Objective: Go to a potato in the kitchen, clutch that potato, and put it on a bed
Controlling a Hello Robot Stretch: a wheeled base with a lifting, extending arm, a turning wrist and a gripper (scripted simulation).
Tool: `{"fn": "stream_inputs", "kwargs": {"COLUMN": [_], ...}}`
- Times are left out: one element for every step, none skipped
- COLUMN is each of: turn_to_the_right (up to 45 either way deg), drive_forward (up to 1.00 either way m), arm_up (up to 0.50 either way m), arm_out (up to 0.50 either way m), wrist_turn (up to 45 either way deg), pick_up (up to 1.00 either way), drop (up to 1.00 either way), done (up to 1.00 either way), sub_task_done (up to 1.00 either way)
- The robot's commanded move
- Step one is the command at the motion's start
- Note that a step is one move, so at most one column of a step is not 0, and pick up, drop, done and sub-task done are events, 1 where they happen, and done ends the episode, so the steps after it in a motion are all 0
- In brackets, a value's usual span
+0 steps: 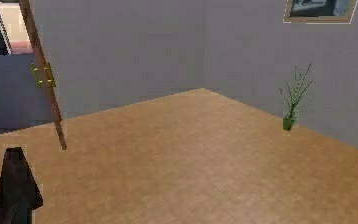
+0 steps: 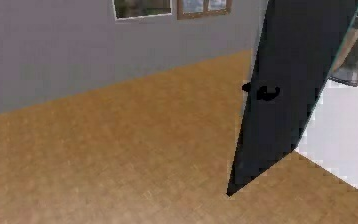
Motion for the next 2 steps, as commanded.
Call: {"fn": "stream_inputs", "kwargs": {"turn_to_the_right": [0.0,-36.0], "drive_forward": [0.5,0.0], "arm_up": [0.0,0.0], "arm_out": [0.0,0.0], "wrist_turn": [0.0,0.0], "pick_up": [0.0,0.0], "drop": [0.0,0.0], "done": [0.0,0.0], "sub_task_done": [0.0,0.0]}}
